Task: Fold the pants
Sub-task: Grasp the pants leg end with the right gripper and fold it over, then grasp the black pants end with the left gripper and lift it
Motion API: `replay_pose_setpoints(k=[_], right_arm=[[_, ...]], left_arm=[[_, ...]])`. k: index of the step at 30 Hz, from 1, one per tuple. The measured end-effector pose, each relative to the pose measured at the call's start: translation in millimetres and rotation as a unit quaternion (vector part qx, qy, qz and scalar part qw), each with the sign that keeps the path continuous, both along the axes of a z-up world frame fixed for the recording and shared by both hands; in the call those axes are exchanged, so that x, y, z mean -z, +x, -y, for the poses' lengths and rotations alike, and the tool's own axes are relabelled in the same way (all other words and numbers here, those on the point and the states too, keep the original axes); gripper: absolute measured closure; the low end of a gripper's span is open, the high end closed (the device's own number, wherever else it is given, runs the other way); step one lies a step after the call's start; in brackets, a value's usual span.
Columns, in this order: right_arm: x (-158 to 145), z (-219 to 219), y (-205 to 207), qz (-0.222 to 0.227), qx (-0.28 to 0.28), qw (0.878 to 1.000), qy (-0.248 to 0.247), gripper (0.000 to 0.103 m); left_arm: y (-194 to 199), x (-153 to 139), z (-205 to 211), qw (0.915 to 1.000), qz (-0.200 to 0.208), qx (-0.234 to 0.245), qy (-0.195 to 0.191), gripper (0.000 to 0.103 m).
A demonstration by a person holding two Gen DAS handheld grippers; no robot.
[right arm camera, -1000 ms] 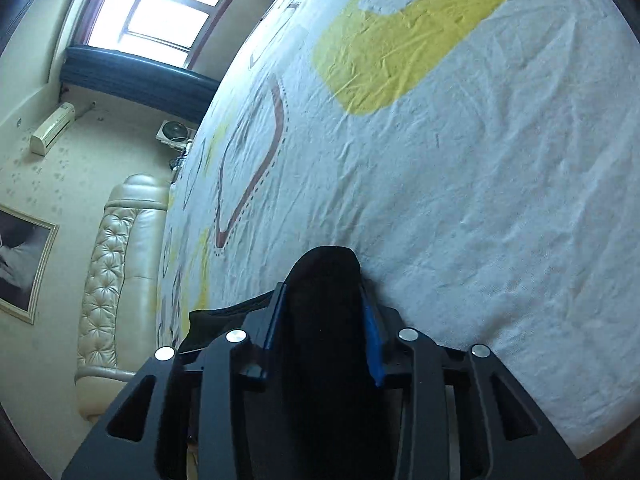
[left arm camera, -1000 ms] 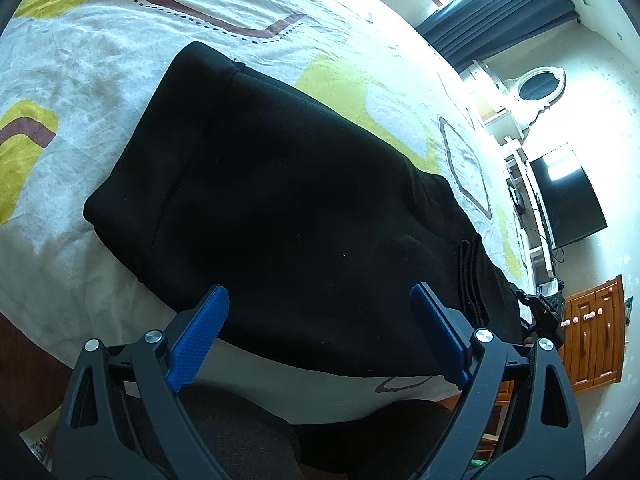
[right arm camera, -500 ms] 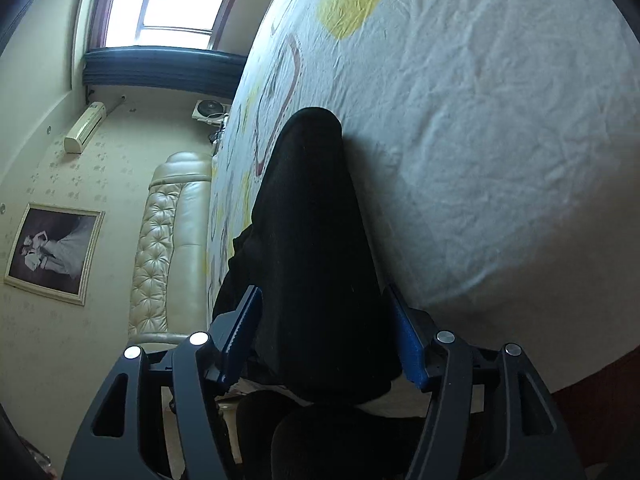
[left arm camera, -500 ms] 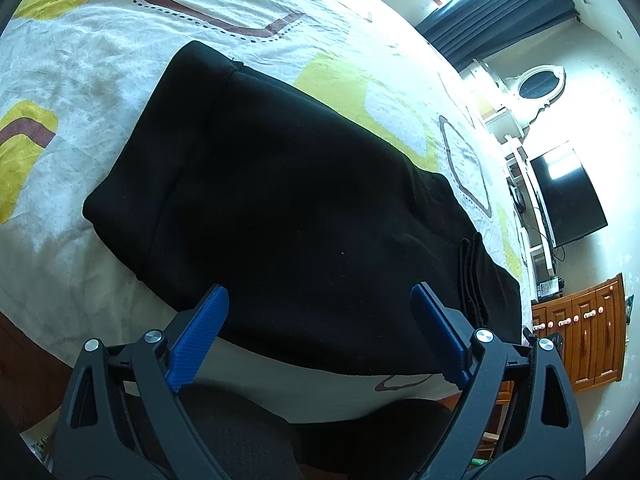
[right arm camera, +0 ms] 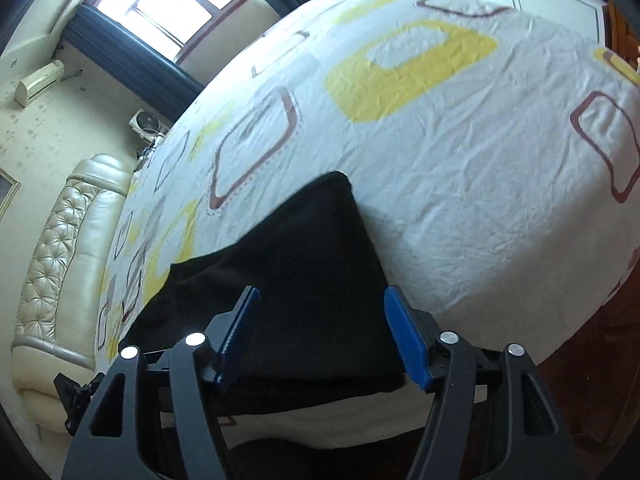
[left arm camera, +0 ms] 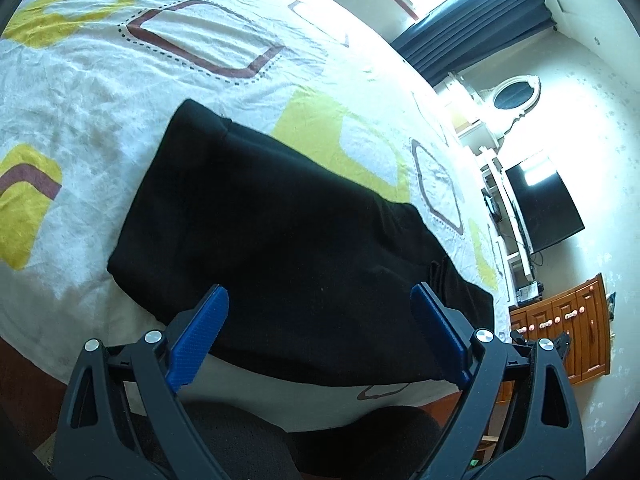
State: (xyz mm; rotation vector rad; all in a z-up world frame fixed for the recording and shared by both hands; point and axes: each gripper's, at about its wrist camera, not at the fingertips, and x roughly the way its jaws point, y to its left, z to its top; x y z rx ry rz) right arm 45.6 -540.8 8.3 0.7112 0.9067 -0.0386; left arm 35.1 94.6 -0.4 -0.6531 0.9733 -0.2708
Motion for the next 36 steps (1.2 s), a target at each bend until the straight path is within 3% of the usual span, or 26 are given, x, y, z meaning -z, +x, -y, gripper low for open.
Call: replay_pose_setpoints(k=[2,6,12,19,25,26,28,29,31,34,36], right_arm=[[-13,-26,-2,0.034,-0.006,0.999,-0.001,0.030],[-14,-84,2,0.056,-0.070,0.996,0.003,0.030],[0,-152,13,0.034,-0.164,0.986,-0.002,0.030],[24,-151,8,-0.007,-0.156,0.987,0.032,0.030],[35,-149,7,-0.027,-0.146,0.987,0.055,0.030],[35,-150,7,-0.027,-0.147,0.987,0.052,0.030],[35,-153,7,-0.025,-0.151,0.987,0.047,0.030],[34,-155,6,-0.025,-0.154,0.987,0.045,0.030],[33,-160,6,-0.025,-0.162,0.986,0.039,0.030],[31,-167,6,-0.024,-0.173,0.984,0.024,0.030],[28,-170,6,-0.022,-0.178,0.984,0.017,0.030]], left_arm=[[3,0,-18,0.9995,-0.001,-0.009,-0.029,0.011],[7,13,-61,0.9956,-0.025,-0.043,-0.080,0.011],[12,33,-94,0.9939,-0.045,-0.063,-0.078,0.011],[28,53,-95,0.9915,-0.057,-0.039,-0.110,0.011],[39,60,-89,0.9935,-0.050,0.001,-0.102,0.011],[40,59,-88,0.9933,-0.044,0.009,-0.106,0.014],[41,58,-84,0.9935,-0.043,0.020,-0.103,0.043],[42,59,-82,0.9943,-0.047,0.023,-0.093,0.050],[44,63,-79,0.9959,-0.055,0.026,-0.067,0.074],[44,68,-86,0.9947,-0.064,0.015,-0.079,0.089],[41,66,-92,0.9925,-0.064,0.006,-0.104,0.090]])
